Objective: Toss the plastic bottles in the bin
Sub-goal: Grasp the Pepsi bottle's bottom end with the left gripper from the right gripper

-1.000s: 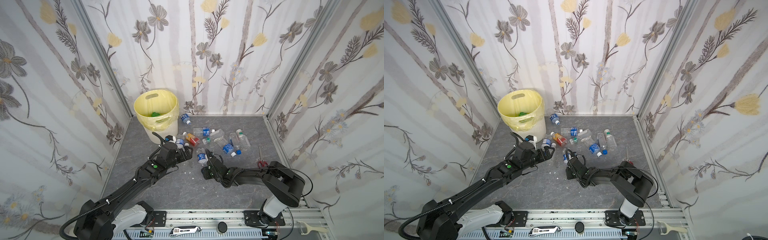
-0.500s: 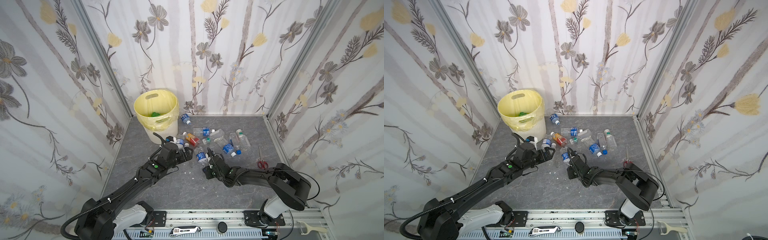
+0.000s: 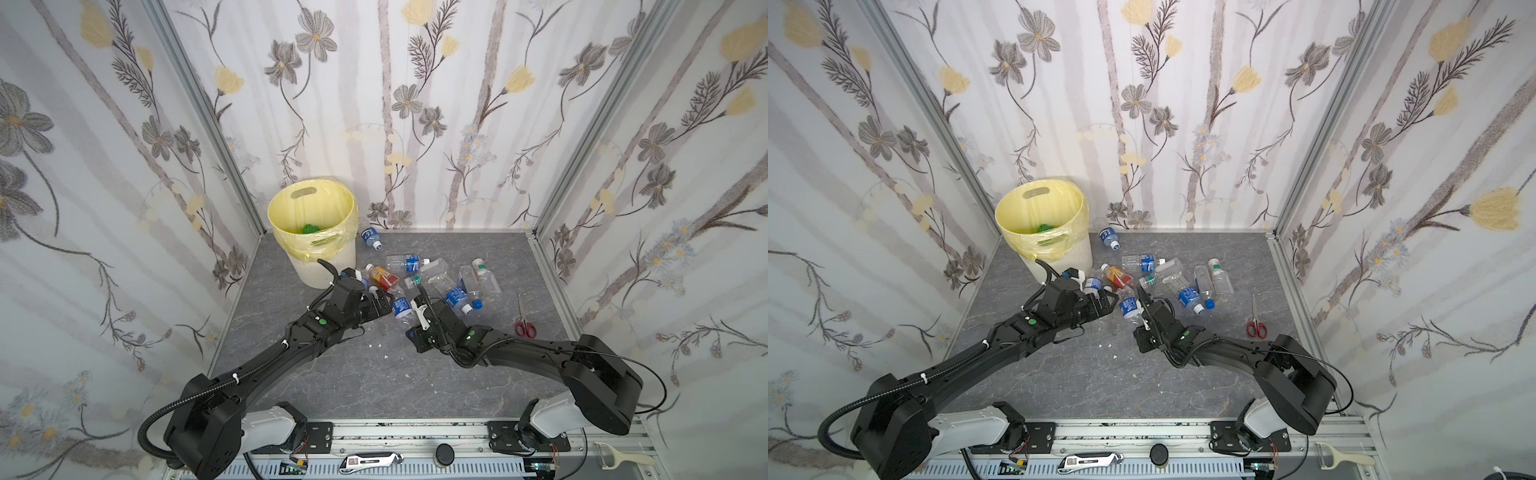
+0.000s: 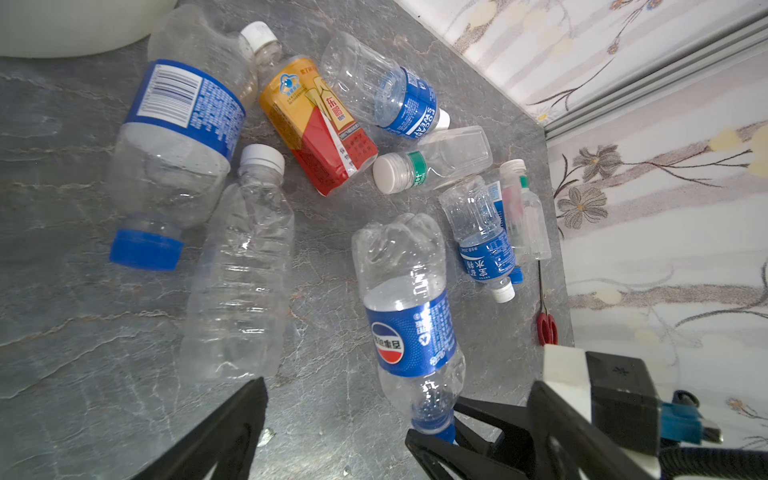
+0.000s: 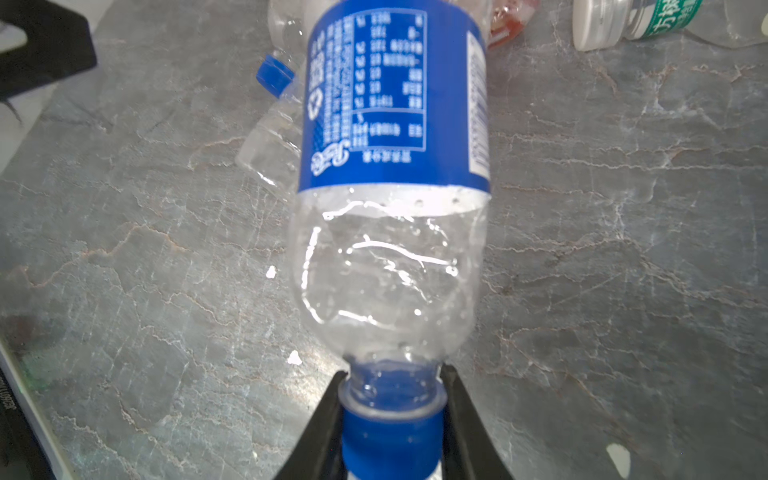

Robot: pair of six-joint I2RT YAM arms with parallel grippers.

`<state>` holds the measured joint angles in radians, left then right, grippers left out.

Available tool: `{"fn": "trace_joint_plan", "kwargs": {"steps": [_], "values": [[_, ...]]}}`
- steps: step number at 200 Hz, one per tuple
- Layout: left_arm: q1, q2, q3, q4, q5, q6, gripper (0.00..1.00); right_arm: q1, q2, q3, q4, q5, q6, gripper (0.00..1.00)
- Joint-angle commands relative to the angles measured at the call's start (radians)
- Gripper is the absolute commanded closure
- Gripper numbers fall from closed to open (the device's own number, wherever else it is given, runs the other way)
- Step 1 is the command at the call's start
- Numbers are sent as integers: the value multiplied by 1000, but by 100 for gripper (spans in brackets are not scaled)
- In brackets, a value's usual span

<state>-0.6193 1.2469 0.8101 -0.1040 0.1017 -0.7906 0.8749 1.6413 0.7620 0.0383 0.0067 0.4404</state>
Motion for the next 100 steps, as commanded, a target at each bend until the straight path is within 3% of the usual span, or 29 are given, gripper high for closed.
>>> {"fn": "trace_joint_plan", "kwargs": {"steps": [1, 100], "values": [[-4, 40, 20, 41, 9, -28, 0, -1, -18, 29, -8, -9, -30, 78], [-5, 83, -5, 196, 21, -131, 9, -2, -75, 62, -20, -19, -32, 78]]}}
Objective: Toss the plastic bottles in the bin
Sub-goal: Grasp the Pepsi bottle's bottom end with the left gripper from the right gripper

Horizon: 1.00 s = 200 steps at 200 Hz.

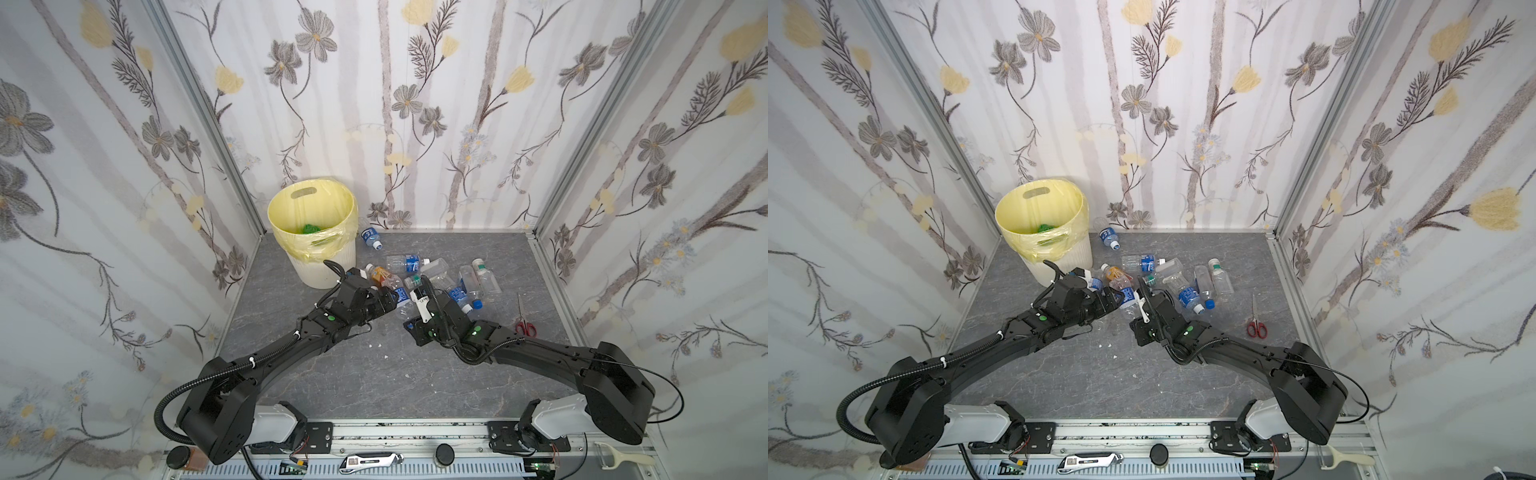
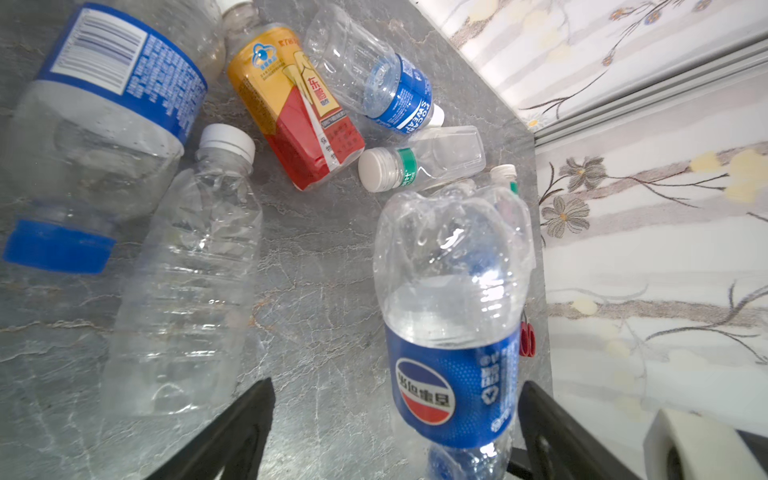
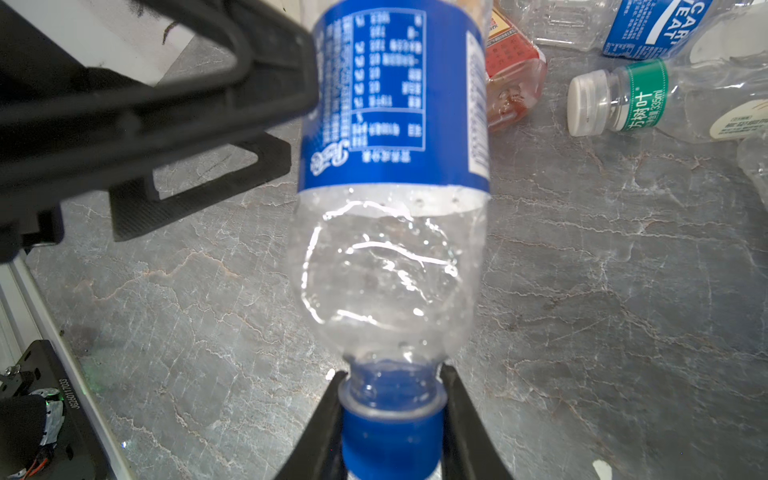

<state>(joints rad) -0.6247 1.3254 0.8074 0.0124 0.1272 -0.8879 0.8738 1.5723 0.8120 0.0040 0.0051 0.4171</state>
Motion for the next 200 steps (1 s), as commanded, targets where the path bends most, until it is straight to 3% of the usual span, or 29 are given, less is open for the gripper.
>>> {"fn": "trace_joint_plan", "kwargs": {"steps": [1, 200], "values": [[0, 5, -3, 79, -5, -34, 9, -1, -6, 13, 14, -18, -10, 78], [-14, 78, -11, 222, -25, -57, 36, 4, 15, 21, 55, -102, 33, 79]]}}
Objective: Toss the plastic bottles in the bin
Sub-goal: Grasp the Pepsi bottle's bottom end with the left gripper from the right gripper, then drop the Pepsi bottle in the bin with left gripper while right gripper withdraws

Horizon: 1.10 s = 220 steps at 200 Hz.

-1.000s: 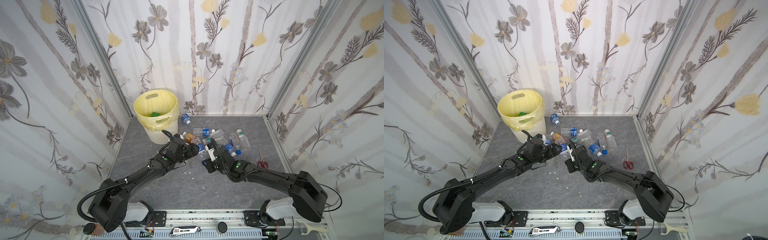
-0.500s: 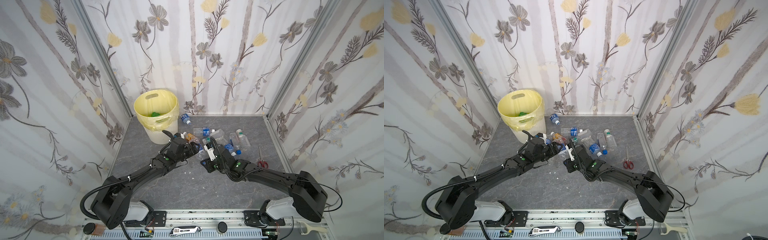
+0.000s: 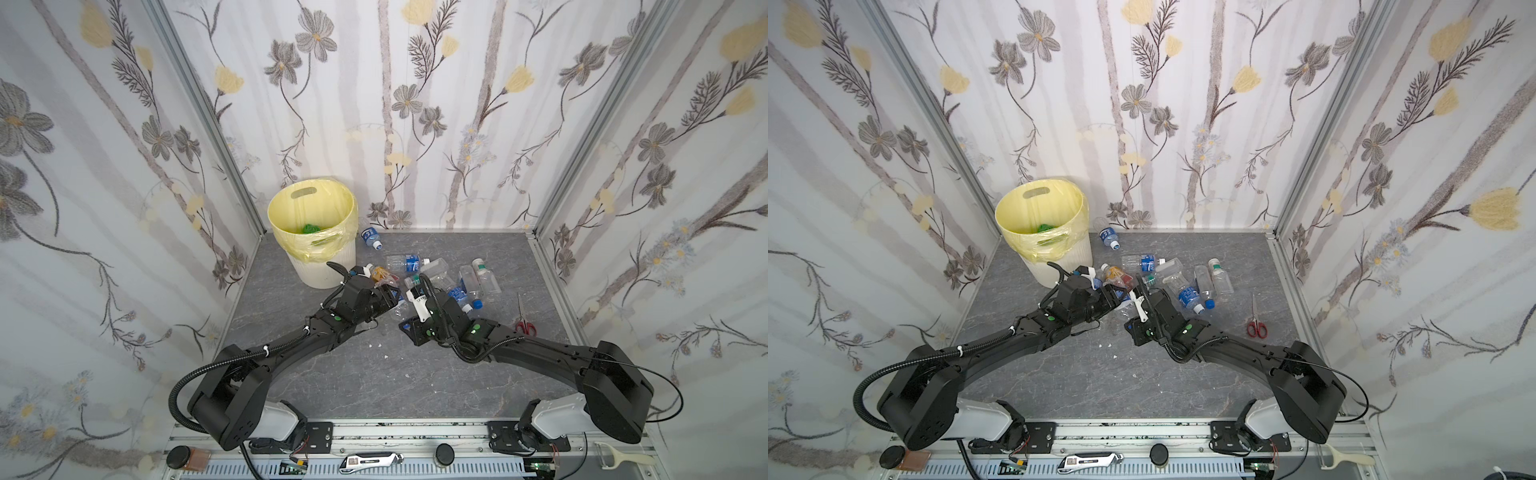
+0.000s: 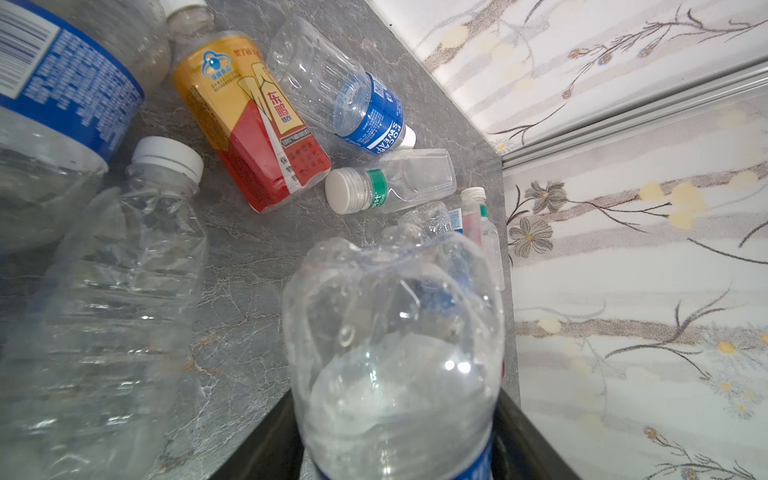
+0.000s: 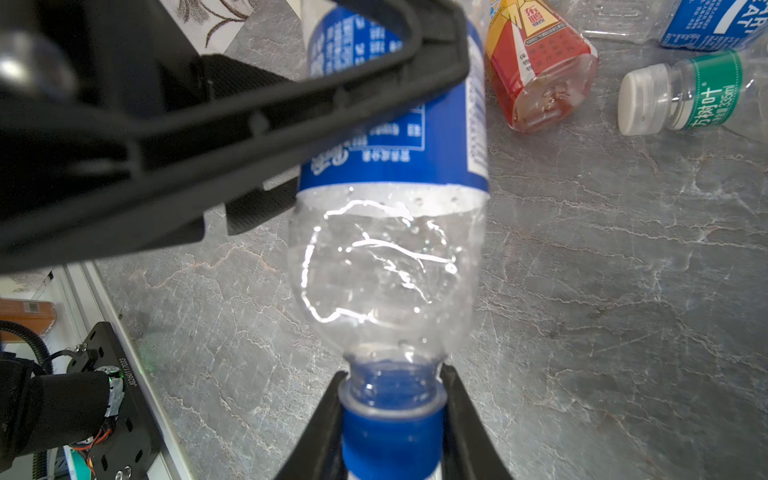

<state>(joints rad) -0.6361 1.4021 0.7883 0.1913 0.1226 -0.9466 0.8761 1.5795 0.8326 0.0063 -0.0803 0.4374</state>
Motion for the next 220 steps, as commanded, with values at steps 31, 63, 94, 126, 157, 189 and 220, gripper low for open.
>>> {"fn": "trace_joint_plan", "kwargs": {"steps": [31, 63, 94, 126, 157, 189, 220], "values": [[-4, -1, 1, 45, -25, 2, 44, 2, 9, 3, 57, -16, 19, 76], [-4, -6, -8, 45, -33, 5, 46, 2, 7, 6, 54, -18, 20, 70], [-5, -7, -8, 40, -35, 14, 47, 1, -7, 15, 32, -13, 19, 56], [-3, -11, 18, -3, -42, 17, 47, 1, -46, 35, -24, 9, 17, 36], [1, -28, 62, -79, -68, -1, 47, 0, -102, 66, -97, 49, 12, 21], [20, -88, 105, -129, -107, -42, 47, 0, -164, 111, -179, 94, 7, 3], [51, -125, 227, -218, -138, -47, 47, -1, -217, 195, -248, 128, -12, 0]]}}
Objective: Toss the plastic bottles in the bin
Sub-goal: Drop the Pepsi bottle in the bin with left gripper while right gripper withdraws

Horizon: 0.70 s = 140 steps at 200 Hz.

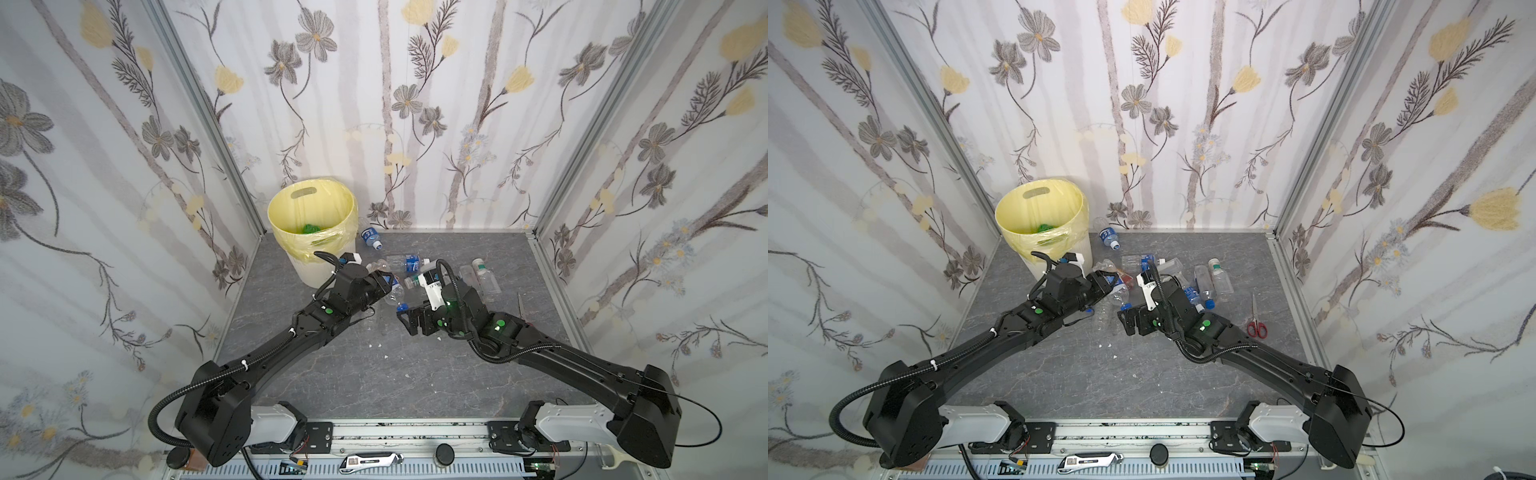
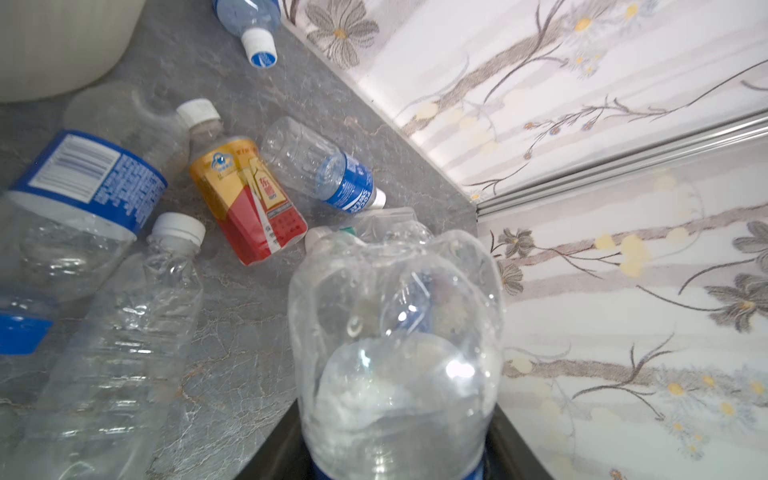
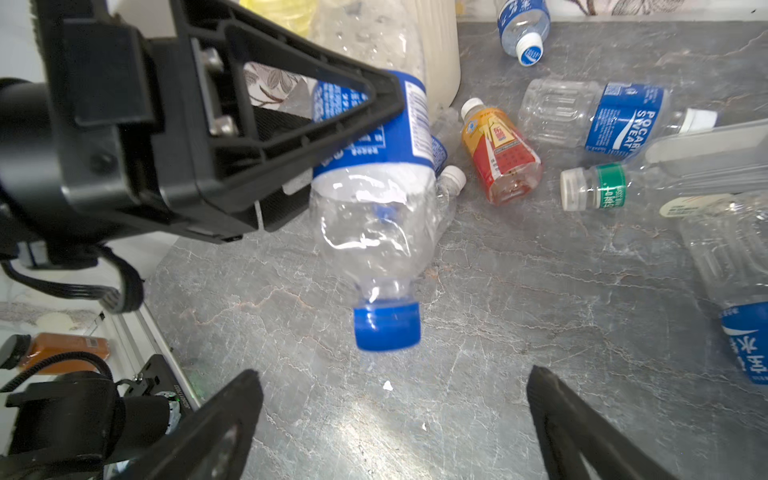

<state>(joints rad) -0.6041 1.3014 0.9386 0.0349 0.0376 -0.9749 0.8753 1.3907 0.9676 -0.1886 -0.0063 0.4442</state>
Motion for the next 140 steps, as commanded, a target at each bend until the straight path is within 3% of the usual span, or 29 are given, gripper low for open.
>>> {"fn": "trace_joint_plan", "kwargs": {"steps": [1, 40, 101, 140], "values": [[20, -25, 82, -64, -55, -19, 47, 0, -29, 63, -55, 55, -19, 0], [94, -39, 221, -134, -65, -16, 47, -2, -21, 218, -100, 120, -82, 0], [273, -71, 415, -191, -31, -8, 47, -1, 159, 544, -147, 68, -155, 0], [361, -11, 561, -204, -29, 14, 47, -1, 288, 733, -168, 34, -216, 0]]}}
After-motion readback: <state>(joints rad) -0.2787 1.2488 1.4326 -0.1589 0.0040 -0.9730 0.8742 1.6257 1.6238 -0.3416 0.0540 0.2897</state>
